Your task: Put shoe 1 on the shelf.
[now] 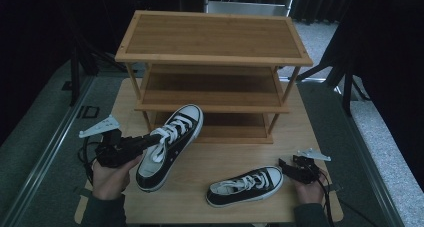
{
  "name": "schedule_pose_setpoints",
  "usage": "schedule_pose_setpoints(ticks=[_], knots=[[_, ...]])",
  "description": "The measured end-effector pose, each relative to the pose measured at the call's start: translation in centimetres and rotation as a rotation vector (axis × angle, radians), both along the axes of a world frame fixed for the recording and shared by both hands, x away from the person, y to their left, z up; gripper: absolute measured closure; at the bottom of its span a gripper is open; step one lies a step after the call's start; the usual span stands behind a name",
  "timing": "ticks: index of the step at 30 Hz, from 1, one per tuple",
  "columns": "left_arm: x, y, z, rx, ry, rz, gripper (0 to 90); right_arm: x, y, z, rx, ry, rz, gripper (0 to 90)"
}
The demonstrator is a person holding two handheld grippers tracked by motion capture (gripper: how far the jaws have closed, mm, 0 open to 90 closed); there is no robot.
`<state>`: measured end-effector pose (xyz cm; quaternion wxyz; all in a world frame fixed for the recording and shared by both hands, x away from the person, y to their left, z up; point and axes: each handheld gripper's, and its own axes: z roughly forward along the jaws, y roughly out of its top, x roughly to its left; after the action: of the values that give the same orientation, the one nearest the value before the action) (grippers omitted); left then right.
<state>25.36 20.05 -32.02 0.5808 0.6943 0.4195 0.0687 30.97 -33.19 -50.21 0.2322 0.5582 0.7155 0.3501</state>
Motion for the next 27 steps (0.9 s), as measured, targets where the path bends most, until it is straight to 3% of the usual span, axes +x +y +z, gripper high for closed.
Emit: schedule_pose_setpoints(ticks=[4, 14, 27], knots=[[0.2, -0.2, 0.4, -0.007, -0.006, 0.004, 87.9, 0.0, 0.0, 0.0, -0.003, -0.001, 0.0, 35.3], [2.4, -2.1, 1.7, -0.005, -0.006, 0.066, 87.9, 0.0, 0.0, 0.0, -0.003, -0.001, 0.002, 35.1], [5.4, -3.7, 1.5, -0.023, -0.005, 0.145, 87.8, 0.0, 0.1, 0.0, -0.006, -0.002, 0.004, 34.8]])
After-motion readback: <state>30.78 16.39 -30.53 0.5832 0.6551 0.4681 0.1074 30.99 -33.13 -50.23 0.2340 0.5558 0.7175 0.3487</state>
